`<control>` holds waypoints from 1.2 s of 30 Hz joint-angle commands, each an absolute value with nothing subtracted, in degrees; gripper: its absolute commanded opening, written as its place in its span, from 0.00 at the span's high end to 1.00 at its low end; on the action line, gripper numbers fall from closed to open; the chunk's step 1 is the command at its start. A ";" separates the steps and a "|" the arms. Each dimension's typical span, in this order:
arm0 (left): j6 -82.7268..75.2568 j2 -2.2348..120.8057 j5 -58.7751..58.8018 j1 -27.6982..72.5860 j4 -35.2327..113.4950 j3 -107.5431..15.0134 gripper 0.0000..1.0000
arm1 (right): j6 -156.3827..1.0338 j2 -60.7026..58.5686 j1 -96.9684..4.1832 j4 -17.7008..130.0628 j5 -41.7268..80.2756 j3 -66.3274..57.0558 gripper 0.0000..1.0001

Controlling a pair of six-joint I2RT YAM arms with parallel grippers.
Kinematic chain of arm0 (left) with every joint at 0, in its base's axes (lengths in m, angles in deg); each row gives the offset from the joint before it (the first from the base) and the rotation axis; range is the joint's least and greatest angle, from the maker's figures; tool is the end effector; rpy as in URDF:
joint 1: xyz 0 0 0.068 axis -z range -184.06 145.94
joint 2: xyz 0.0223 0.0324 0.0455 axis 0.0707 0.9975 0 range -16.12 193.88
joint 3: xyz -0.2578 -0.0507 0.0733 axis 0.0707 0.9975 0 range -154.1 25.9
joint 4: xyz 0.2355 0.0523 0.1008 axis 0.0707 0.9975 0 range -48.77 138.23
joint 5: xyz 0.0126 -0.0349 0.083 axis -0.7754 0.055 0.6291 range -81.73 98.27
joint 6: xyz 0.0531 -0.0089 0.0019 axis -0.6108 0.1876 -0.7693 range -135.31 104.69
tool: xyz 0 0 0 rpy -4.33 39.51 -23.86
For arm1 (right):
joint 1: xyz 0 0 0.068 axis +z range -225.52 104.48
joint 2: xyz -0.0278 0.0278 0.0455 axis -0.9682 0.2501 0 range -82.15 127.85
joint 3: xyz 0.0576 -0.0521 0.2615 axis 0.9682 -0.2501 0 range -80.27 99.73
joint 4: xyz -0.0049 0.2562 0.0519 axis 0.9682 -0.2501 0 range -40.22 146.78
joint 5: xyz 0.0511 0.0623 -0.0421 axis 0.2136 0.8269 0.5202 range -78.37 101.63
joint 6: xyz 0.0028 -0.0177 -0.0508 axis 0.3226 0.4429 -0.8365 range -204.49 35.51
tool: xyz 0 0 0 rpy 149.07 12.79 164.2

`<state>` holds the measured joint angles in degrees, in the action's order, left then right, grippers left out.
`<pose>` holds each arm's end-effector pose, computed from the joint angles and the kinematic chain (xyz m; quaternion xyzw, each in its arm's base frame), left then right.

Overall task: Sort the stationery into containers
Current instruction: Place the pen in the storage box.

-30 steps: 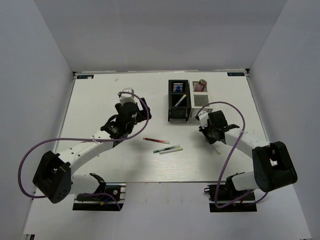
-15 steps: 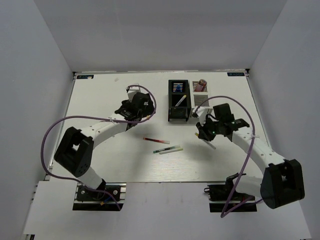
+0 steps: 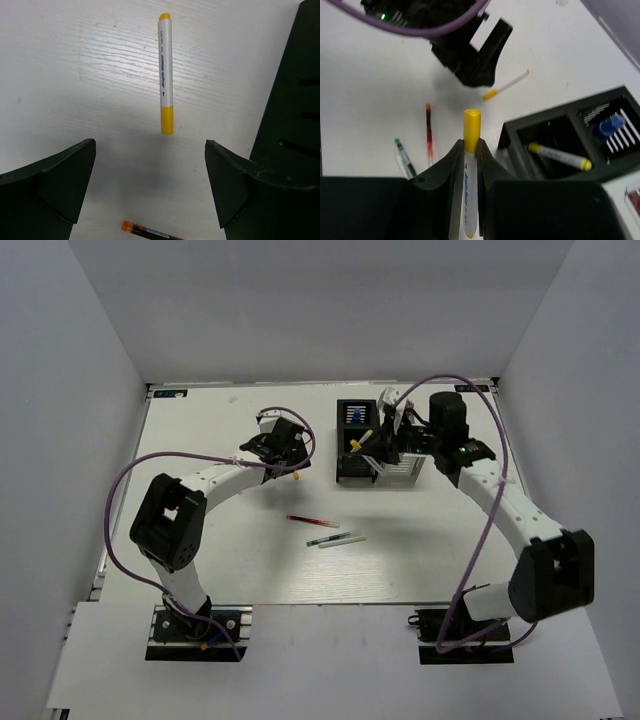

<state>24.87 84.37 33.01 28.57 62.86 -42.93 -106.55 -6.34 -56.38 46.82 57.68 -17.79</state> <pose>0.3210 -0.1878 0.2104 -0.1284 0.9206 -0.0190 0.3683 0.2733 0.1219 0.3324 -0.4718 0.6439 0.3137 0.5143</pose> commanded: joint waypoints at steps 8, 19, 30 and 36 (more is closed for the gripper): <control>27.22 82.84 28.32 27.76 69.98 -46.00 0.00 | -89.59 10.56 -56.71 81.02 65.60 -6.62 1.00; 28.27 85.12 25.41 27.23 74.54 -49.76 0.00 | -82.11 20.59 -58.21 93.86 68.41 -8.11 1.00; 28.28 90.22 25.32 27.23 76.83 -56.62 0.00 | -84.22 23.76 -60.66 94.75 67.44 -9.78 0.53; 26.87 98.65 26.46 25.92 79.11 -64.35 0.14 | -83.26 21.13 -62.42 93.16 68.76 -10.39 0.41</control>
